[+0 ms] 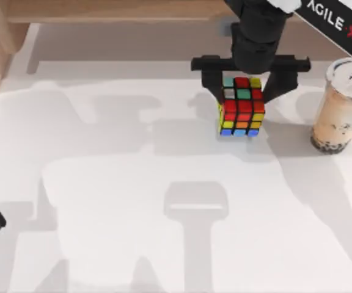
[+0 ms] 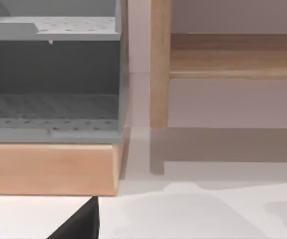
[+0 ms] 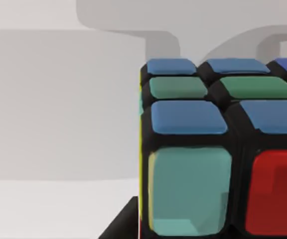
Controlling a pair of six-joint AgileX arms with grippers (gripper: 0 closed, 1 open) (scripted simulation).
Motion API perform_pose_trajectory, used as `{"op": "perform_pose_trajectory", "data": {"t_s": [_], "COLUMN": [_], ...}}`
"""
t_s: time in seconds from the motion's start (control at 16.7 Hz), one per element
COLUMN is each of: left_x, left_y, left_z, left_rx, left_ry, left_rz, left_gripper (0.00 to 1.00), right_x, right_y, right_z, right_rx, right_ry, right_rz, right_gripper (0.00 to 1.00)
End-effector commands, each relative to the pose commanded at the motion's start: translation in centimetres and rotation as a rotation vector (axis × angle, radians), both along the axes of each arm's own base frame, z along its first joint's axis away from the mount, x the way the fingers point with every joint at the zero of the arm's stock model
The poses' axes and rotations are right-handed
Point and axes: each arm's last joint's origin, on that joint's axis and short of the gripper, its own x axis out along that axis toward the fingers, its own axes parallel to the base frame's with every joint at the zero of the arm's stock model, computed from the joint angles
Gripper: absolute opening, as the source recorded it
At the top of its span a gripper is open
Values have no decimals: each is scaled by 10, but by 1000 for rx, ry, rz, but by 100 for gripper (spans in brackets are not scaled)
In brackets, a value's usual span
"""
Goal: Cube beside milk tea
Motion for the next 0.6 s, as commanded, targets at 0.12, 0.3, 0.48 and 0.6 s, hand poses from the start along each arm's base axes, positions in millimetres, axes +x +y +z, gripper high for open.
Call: {"op": "perform_pose_trajectory", "data": {"t_s": [0.12,0.3,0.48,0.6], "left_x": [0,0,0,0], "left_y": [0,0,0,0], "left_z": [0,0,0,0], "left_rx": [0,0,0,0], "left_ry": [0,0,0,0], "left_rz": [0,0,0,0], "left_gripper": [100,100,100,100], "right_x": [2,3,3,3], "right_y": [-3,-6,-6,-6], "right_z": [-12,-26,-26,-26], "right_rx": [-20,-41,-41,-41], "right_ry": [30,66,66,66], "right_rz": [-7,-13,-13,-13], "right_gripper": [0,0,0,15]}}
